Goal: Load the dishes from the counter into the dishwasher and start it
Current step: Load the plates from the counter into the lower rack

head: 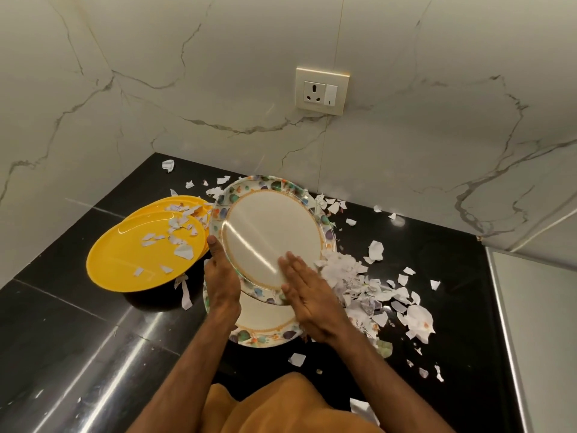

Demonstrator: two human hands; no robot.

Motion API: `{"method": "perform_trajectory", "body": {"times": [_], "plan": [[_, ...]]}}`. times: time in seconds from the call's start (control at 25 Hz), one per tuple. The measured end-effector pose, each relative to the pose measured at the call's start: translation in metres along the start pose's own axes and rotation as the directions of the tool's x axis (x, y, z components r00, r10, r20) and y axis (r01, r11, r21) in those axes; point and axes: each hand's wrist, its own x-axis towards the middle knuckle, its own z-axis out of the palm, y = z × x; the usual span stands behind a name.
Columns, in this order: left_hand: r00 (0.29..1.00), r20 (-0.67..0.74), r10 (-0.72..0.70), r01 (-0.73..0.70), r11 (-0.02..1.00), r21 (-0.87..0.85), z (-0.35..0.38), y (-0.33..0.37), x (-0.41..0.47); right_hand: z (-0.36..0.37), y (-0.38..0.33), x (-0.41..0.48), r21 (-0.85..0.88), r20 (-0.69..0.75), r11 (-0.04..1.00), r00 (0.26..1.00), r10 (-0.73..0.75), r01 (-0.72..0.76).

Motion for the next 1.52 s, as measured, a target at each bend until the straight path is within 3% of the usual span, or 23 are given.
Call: {"method": "perform_trajectory", "body": {"times": [0.16, 0.24, 0.32, 0.44, 0.6, 0.72, 0.8, 0.88, 1.08, 1.2, 1.28, 1.36, 1.44, 1.52], "plan": [[1.0, 0.011, 0.025, -0.026, 0.999, 0.039, -0.008, 0.001, -0.001, -0.004, 0.048, -0.003, 0.07, -0.124, 0.953, 0.946, 0.3, -0.293], [1.0, 0.005, 0.013, -0.013, 0.997, 0.071, -0.012, -0.01, 0.007, -0.012, 0.063, -0.006, 0.145, -0.224, 0.924, 0.898, 0.378, -0.353], [1.0, 0.016, -0.009, 0.007, 0.997, 0.08, -0.015, -0.02, 0.012, -0.02, 0.061, -0.007, 0.2, -0.282, 0.925, 0.885, 0.37, -0.323], [0.999, 0.03, -0.043, 0.04, 0.994, 0.1, -0.012, -0.025, 0.007, -0.022, 0.033, -0.007, 0.239, -0.184, 0.952, 0.954, 0.236, -0.19], [0.996, 0.068, -0.052, 0.047, 0.996, 0.073, -0.009, -0.017, -0.002, -0.013, 0.022, -0.004, 0.043, -0.03, 0.995, 0.995, 0.092, -0.091], [0.996, 0.074, -0.056, 0.054, 0.998, 0.036, -0.017, -0.018, 0.001, -0.019, 0.052, -0.001, -0.051, -0.154, 0.954, 0.946, 0.285, -0.295], [0.996, 0.075, -0.041, 0.041, 0.999, 0.006, -0.022, -0.018, 0.002, -0.034, 0.073, -0.003, 0.014, -0.3, 0.884, 0.841, 0.45, -0.468], [0.995, 0.084, -0.057, 0.058, 0.998, -0.015, -0.027, -0.019, -0.001, -0.046, 0.082, -0.006, 0.078, -0.376, 0.863, 0.787, 0.49, -0.5], [0.972, 0.196, -0.132, 0.143, 0.989, -0.043, -0.026, -0.025, -0.012, -0.048, 0.054, -0.007, 0.118, -0.316, 0.95, 0.896, 0.311, -0.288], [0.939, 0.288, -0.187, 0.204, 0.978, -0.032, -0.026, -0.027, -0.019, -0.049, 0.066, -0.019, 0.038, -0.307, 0.92, 0.872, 0.382, -0.39], [0.923, 0.318, -0.217, 0.232, 0.973, -0.01, -0.028, -0.031, -0.022, -0.059, 0.077, -0.034, 0.194, -0.299, 0.83, 0.774, 0.558, -0.523], [0.903, 0.337, -0.265, 0.28, 0.96, 0.003, -0.032, -0.038, -0.023, -0.071, 0.079, -0.051, 0.395, -0.245, 0.741, 0.715, 0.655, -0.543], [0.884, 0.357, -0.302, 0.321, 0.947, 0.005, -0.034, -0.044, -0.027, -0.077, 0.074, -0.065, 0.552, -0.176, 0.686, 0.738, 0.651, -0.474], [0.886, 0.34, -0.314, 0.33, 0.944, 0.014, -0.033, -0.049, -0.032, -0.075, 0.069, -0.074, 0.601, -0.172, 0.684, 0.769, 0.616, -0.413]]}}
